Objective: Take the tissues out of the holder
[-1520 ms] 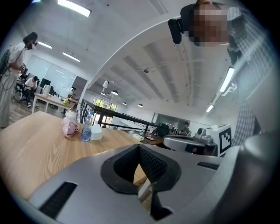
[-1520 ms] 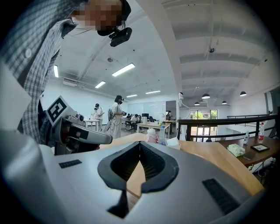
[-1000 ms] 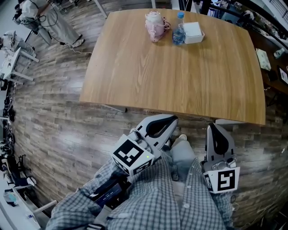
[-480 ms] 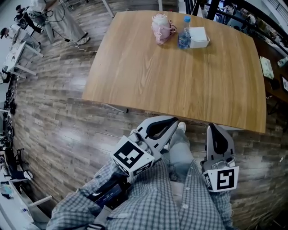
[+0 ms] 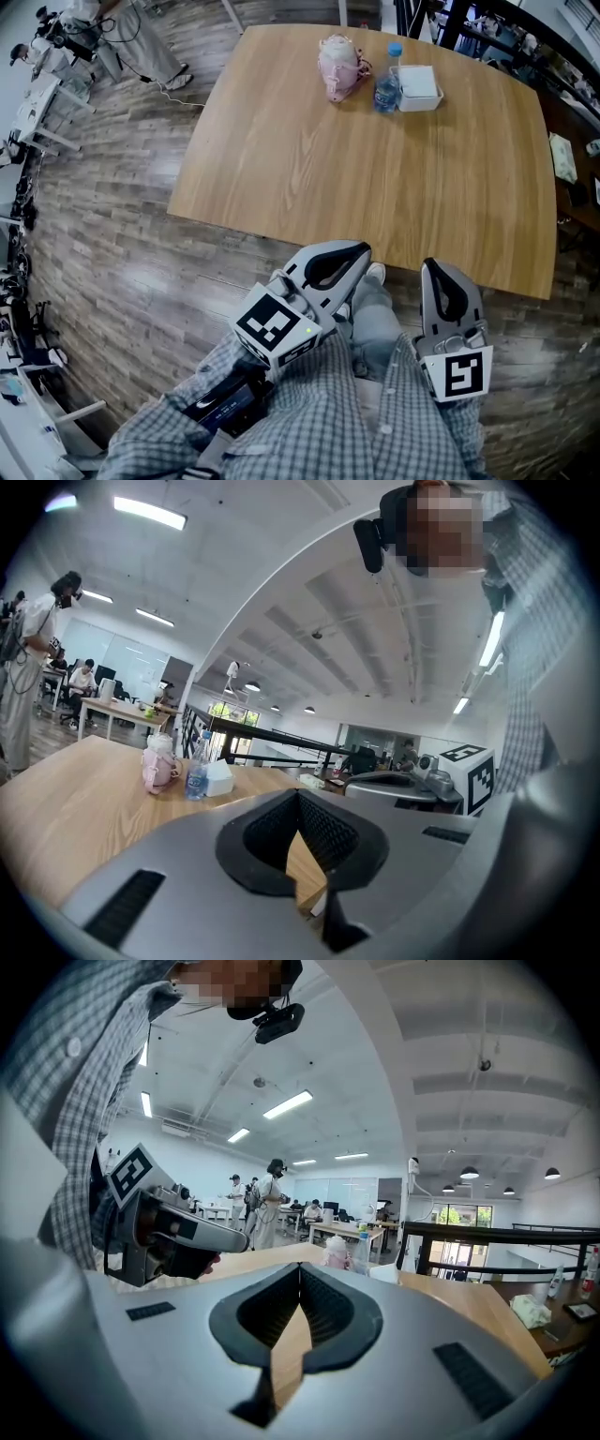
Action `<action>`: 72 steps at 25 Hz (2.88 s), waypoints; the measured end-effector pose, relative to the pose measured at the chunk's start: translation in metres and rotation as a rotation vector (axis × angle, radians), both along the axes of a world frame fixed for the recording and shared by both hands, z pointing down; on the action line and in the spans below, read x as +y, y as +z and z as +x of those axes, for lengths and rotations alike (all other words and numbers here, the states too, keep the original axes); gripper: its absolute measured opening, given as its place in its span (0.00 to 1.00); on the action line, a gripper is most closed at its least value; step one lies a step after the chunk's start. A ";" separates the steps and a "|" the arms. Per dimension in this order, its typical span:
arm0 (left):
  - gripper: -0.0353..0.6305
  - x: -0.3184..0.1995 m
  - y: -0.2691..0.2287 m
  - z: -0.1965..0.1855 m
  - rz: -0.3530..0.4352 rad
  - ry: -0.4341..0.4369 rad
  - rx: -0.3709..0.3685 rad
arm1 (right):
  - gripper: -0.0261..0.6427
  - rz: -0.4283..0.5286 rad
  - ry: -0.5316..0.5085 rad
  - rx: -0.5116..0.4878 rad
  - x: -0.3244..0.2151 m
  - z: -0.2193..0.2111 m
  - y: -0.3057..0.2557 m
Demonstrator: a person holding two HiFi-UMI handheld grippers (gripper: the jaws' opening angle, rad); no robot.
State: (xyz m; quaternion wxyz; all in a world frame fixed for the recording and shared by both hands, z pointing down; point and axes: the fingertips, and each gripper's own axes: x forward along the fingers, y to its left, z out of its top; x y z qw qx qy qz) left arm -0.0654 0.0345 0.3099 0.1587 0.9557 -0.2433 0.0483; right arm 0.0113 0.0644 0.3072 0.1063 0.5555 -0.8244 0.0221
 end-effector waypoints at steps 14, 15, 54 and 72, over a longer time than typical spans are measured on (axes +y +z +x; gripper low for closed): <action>0.06 -0.059 -0.005 0.038 0.016 -0.045 -0.016 | 0.06 0.019 -0.001 0.024 -0.068 0.049 -0.007; 0.06 -0.063 -0.006 0.041 0.021 -0.050 -0.019 | 0.06 0.026 -0.004 0.023 -0.074 0.052 -0.008; 0.06 -0.181 0.001 0.119 0.036 -0.128 -0.019 | 0.06 0.024 -0.052 0.117 -0.212 0.149 0.002; 0.06 -0.229 0.040 0.143 -0.083 -0.098 -0.030 | 0.06 -0.045 0.008 0.113 -0.278 0.172 0.037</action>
